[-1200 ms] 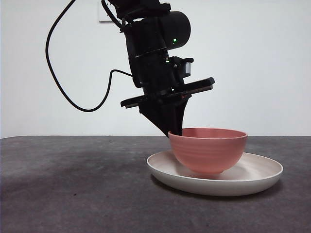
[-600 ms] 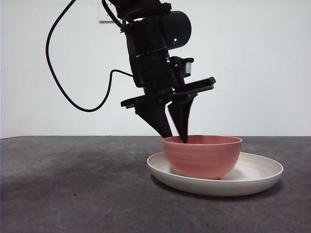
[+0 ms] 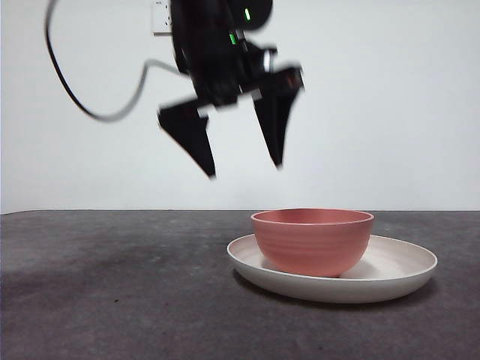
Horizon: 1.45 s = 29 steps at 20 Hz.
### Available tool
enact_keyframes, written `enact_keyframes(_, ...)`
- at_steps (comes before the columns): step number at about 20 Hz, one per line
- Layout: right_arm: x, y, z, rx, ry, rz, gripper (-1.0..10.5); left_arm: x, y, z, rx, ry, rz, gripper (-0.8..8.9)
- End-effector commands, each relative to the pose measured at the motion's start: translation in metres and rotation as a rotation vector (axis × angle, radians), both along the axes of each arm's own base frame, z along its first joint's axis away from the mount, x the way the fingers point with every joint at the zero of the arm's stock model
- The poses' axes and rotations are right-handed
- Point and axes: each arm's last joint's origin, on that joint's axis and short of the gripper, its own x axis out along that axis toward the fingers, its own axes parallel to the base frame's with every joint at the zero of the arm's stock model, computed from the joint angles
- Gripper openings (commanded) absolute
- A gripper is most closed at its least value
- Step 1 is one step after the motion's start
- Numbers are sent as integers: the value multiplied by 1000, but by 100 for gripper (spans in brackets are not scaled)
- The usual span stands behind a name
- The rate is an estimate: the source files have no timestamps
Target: Place the red bowl on the white plate
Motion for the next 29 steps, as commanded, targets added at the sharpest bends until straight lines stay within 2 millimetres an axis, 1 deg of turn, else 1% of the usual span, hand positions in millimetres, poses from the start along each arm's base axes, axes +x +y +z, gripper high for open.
enact_keyframes(1, 1, 0, 5, 4, -21, 4, 623, -15, 9, 38, -36, -76, -60, 509)
enact_keyframes(6, 0, 0, 5, 4, -20, 4, 623, -59, 47, 92, -58, -123, -87, 510)
enact_keyframes(9, 1, 0, 5, 4, -18, 3, 623, -86, 71, 121, -83, -181, -117, 509)
enact_keyframes(12, 1, 0, 5, 6, -16, 2, 623, -112, 93, 144, -132, -283, -159, 507)
enact_keyframes(14, 1, 0, 5, 8, -14, 0, 623, -131, 109, 150, -168, -352, -183, 507)
enact_keyframes(16, 1, 0, 5, 7, -15, 0, 622, -152, 126, 145, -190, -388, -227, 506)
enact_keyframes(19, 1, 0, 6, 7, -25, 1, 622, -183, 151, 128, -272, -418, -271, 503)
enact_keyframes(22, 2, 0, 6, 4, -27, 3, 622, -208, 173, 107, -373, -434, -200, 503)
enact_keyframes(26, 6, 1, 4, 0, -16, 6, 622, -234, 195, 76, -510, -436, -67, 503)
enact_keyframes(29, 14, 2, 2, -2, 0, 7, 622, -244, 203, 56, -547, -396, -3, 503)
